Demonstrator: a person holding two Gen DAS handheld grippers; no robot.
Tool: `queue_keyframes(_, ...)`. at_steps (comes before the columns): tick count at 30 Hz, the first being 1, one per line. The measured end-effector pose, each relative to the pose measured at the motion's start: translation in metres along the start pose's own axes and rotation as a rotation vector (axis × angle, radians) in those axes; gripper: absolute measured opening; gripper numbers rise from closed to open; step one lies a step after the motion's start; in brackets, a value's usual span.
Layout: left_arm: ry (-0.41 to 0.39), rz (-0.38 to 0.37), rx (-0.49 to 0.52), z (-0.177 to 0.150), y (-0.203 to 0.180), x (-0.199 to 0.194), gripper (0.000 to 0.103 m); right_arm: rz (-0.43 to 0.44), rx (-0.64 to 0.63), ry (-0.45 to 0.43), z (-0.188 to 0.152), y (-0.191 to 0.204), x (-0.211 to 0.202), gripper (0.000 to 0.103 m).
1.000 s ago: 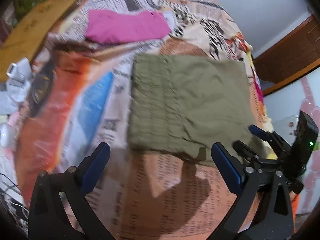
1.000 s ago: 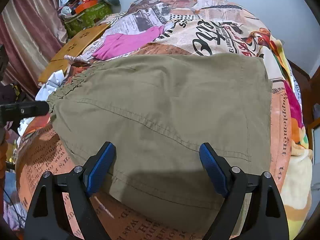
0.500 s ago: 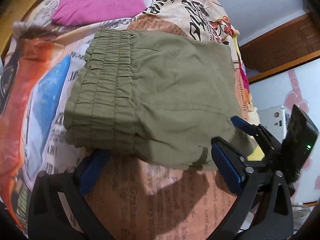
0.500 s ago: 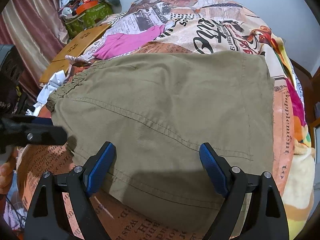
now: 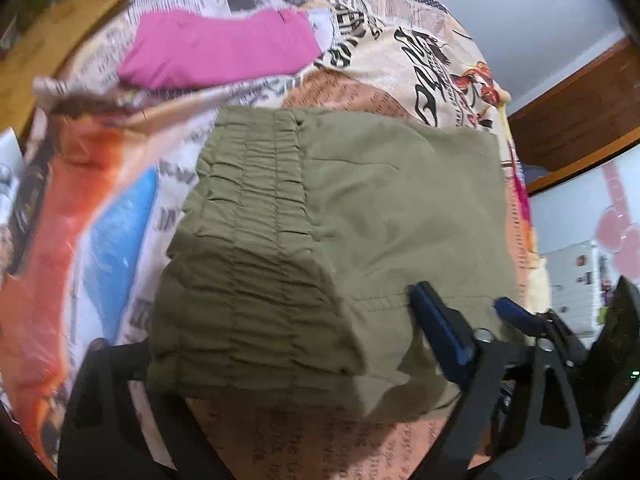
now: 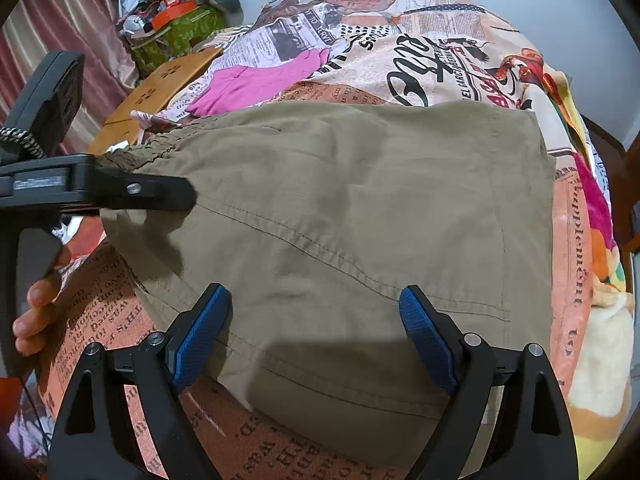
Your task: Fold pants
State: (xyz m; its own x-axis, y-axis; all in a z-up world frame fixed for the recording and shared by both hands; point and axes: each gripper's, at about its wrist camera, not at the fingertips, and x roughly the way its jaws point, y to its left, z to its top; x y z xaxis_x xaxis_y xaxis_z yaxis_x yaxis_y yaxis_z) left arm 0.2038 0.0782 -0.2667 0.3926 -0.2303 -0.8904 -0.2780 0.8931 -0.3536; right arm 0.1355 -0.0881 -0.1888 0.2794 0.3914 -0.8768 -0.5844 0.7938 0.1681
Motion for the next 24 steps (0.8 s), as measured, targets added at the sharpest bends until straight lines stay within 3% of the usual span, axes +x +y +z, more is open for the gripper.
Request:
queue_keyframes(1, -0.018, 0.012, 0.015, 0.0, -0.003, -0.001, 0.082, 0.0, 0.0, 0.0, 0.0, 0.0, 0.0, 0.086)
queue_keyframes(3, -0.072, 0.067, 0.064, -0.002, -0.011, -0.008, 0.065, 0.001, 0.001, -0.001, 0.0, 0.0, 0.0, 0.086)
queue_keyframes(5, -0.118, 0.12, 0.104, -0.003, -0.018, -0.013, 0.055, -0.001, 0.0, -0.002, -0.001, 0.0, -0.001, 0.086)
queue_keyframes(9, -0.18, 0.175, 0.159, -0.008, -0.023, -0.023, 0.045, -0.004, 0.005, -0.01, -0.001, -0.001, -0.004, 0.086)
queue_keyframes(24, -0.403, 0.434, 0.174, -0.007, 0.02, -0.095, 0.039, -0.047, 0.037, -0.058, -0.015, -0.012, -0.03, 0.086)
